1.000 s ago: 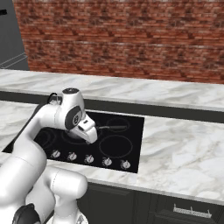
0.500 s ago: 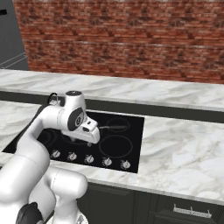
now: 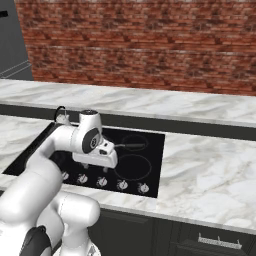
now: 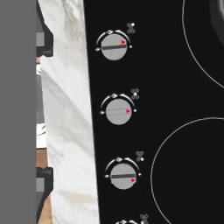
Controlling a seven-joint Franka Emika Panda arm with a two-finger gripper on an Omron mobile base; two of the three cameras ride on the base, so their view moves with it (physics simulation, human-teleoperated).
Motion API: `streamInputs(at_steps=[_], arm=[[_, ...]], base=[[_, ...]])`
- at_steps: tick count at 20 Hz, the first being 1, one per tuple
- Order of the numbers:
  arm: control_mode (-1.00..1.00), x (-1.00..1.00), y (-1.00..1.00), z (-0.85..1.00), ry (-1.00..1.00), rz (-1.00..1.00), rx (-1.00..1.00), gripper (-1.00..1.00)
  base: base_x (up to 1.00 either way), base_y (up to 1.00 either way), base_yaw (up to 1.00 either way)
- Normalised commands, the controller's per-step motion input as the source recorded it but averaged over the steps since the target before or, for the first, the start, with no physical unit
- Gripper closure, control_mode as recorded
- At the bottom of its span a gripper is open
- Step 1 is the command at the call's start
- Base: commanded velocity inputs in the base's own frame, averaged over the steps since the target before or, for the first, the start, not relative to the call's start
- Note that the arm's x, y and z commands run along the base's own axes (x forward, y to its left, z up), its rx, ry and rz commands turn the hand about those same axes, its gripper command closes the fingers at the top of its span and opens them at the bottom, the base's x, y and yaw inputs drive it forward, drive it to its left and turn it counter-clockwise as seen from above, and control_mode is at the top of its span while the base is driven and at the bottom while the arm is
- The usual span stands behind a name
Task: Pick the pan from the cabinet and place it on the stove. Then turn on the stove burner for the pan.
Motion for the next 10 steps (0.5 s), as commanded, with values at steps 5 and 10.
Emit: streamInputs(at_steps=[5,10], arm=[[-1.00,0.33,-0.03,-0.29,0.00,0.10,0.01,-1.00],[-1.00,0.31,-0.02,-0.26,0.01,0.12,0.03,-1.00]], base=[[0.00,0.00,0.00],[0.00,0.00,0.00]])
